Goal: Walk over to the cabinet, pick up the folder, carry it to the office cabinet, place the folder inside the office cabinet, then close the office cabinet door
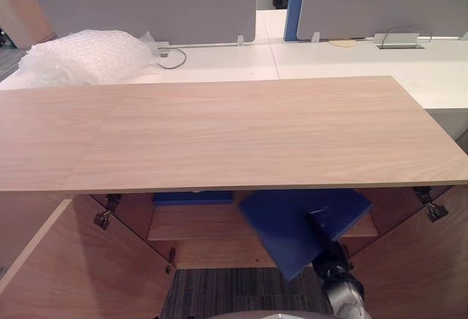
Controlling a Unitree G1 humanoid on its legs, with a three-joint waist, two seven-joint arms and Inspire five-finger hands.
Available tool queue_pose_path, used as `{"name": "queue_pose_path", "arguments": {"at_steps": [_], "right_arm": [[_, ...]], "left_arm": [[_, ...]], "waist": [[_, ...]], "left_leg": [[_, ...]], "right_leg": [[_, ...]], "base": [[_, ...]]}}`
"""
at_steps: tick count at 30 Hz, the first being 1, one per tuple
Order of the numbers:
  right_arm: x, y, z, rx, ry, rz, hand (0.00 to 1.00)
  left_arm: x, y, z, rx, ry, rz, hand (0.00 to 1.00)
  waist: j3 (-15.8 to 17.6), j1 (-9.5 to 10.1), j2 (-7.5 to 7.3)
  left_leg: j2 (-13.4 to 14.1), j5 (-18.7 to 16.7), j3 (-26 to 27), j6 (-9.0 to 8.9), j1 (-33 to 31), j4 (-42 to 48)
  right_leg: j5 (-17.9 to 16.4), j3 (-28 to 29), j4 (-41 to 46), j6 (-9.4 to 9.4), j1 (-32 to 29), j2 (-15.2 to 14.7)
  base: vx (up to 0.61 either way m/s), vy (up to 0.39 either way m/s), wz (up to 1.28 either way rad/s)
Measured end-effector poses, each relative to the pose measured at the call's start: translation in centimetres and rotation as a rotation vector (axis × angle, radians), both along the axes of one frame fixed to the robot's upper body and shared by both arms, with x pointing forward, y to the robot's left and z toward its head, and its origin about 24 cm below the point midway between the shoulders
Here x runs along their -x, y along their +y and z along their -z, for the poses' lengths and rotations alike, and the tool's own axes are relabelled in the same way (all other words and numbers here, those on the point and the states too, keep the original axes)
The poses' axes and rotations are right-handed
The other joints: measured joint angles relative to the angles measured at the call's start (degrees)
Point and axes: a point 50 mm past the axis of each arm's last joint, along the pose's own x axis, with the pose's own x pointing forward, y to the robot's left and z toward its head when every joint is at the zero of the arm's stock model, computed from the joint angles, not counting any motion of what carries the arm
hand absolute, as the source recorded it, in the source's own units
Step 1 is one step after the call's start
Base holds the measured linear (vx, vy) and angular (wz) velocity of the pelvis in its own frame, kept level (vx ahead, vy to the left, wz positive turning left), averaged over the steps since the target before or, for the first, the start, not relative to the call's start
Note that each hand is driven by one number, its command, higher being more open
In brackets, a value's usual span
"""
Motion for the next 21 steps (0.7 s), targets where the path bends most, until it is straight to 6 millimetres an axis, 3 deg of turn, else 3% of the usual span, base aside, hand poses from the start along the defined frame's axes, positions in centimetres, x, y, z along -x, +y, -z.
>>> {"name": "queue_pose_path", "arguments": {"at_steps": [3, 5, 7, 9, 11, 13, 16, 21], "right_arm": [[-2.4, -0.9, -1.4, -0.014, -0.073, 0.130, 0.00], [-4.7, -1.2, -3.2, -0.025, -0.160, 0.194, 0.00], [-8.0, -1.3, -6.9, -0.006, -0.316, 0.221, 0.00], [-10.2, -0.9, -9.6, -0.012, -0.420, 0.219, 0.00], [-11.9, 0.8, -11.2, -0.067, -0.470, 0.192, 0.00], [-12.4, 1.9, -11.9, -0.076, -0.482, 0.161, 0.00], [-12.6, 2.5, -12.8, -0.087, -0.502, 0.166, 0.00], [-13.7, 2.7, -14.2, -0.097, -0.518, 0.188, 0.00]], "left_arm": [[-0.1, 0.3, -0.1, 0.000, -0.017, -0.046, 1.00], [-0.6, 0.2, -0.1, 0.007, -0.045, -0.102, 1.00], [-2.0, -0.8, -0.1, 0.036, -0.087, -0.144, 1.00], [-3.1, -1.2, -0.2, 0.046, -0.113, -0.162, 1.00], [-3.5, -1.3, -0.2, 0.052, -0.120, -0.200, 1.00], [-3.4, -1.1, -0.2, 0.058, -0.121, -0.260, 1.00], [-4.0, -1.1, -0.2, 0.067, -0.147, -0.350, 1.00], [-5.8, -0.6, -0.7, 0.073, -0.198, -0.452, 1.00]], "waist": [[1.1, 0.53, 0.01], [3.5, 0.53, 1.21], [6.7, 0.43, 4.48], [8.2, 0.45, 5.29], [9.8, 0.80, 4.02], [10.3, 1.18, 3.40], [11.1, 1.35, 3.09], [12.4, 1.72, 0.90]], "left_leg": [[-0.9, -0.1, 0.0, 0.10, -2.3, 4.5], [-0.6, -2.4, -0.1, 0.85, -6.4, 12.7], [1.0, -7.2, -0.1, 2.12, -13.8, 23.2], [1.3, -10.9, 0.2, 4.08, -19.8, 28.7], [1.5, -13.6, 1.7, 3.72, -25.1, 35.7], [1.8, -15.1, 3.3, 3.89, -28.8, 39.9], [1.8, -16.2, 4.4, 3.62, -33.3, 44.2], [2.0, -20.6, 6.6, 3.14, -42.5, 56.2]], "right_leg": [[0.9, -0.1, -0.3, 0.24, 0.2, -1.2], [0.3, -0.2, 2.9, -0.08, -1.4, -1.5], [-3.4, -0.1, 13.6, -0.64, -8.8, -1.1], [-6.9, 0.7, 23.7, -0.86, -17.2, -1.7], [-10.2, 3.1, 32.6, -1.06, -24.4, -2.3], [-11.5, 5.0, 37.7, -1.09, -29.5, -2.3], [-12.7, 6.7, 43.1, -1.05, -35.2, -2.8], [-17.2, 10.6, 56.8, -0.99, -47.0, -3.4]], "base": [[-0.13, 0.050, 0.05], [-0.22, 0.024, 0.07], [-0.35, 0.043, 0.05], [-0.33, -0.005, -0.06], [-0.31, -0.068, -0.28], [-0.19, -0.054, -0.35], [-0.14, -0.033, -0.20], [-0.04, -0.003, -0.12]]}}
